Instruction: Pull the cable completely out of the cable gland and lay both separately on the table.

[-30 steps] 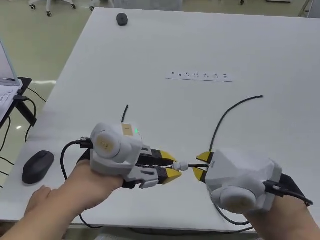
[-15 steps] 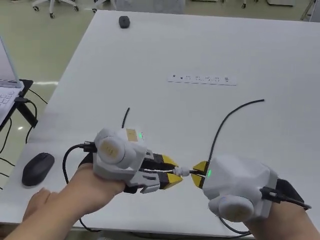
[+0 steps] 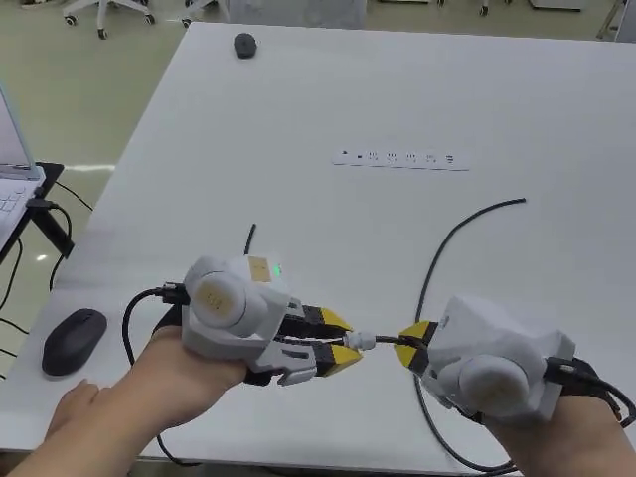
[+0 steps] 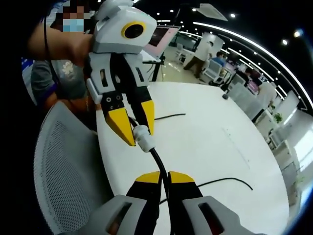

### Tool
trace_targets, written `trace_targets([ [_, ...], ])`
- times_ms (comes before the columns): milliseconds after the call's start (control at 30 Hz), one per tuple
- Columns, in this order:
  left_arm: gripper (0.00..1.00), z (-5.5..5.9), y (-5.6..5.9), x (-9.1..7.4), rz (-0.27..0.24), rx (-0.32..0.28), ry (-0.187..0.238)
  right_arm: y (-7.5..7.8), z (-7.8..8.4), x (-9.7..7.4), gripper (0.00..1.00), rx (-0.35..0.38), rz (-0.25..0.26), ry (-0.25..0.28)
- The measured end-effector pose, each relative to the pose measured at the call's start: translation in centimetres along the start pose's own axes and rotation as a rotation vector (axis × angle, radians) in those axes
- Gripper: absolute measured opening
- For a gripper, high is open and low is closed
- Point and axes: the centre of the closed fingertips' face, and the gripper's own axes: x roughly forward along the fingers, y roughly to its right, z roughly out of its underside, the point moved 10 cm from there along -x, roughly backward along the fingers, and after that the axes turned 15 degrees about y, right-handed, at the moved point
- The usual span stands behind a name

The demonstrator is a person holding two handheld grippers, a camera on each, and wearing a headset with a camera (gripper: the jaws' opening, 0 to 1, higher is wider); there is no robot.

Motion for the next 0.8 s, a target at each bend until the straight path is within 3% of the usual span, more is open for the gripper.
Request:
trace_targets([
  [467, 0.15, -0.1, 0.0, 0.0, -0.005, -0.008, 0.011, 2.4, 3.8, -1.0, 0.00, 0.275, 0.114, 0.002],
  [633, 0.15, -0.2, 0.0, 0.0, -0.005, -0.009, 0.015, 3.3, 5.4, -1.4, 0.00, 0.342, 0.176, -0.014],
  [800, 0.15, -0.1, 0.1, 0.1, -0.008, -0.003, 0.014, 3.6, 7.2, -1.3, 0.00, 0.455, 0.229, -0.046],
])
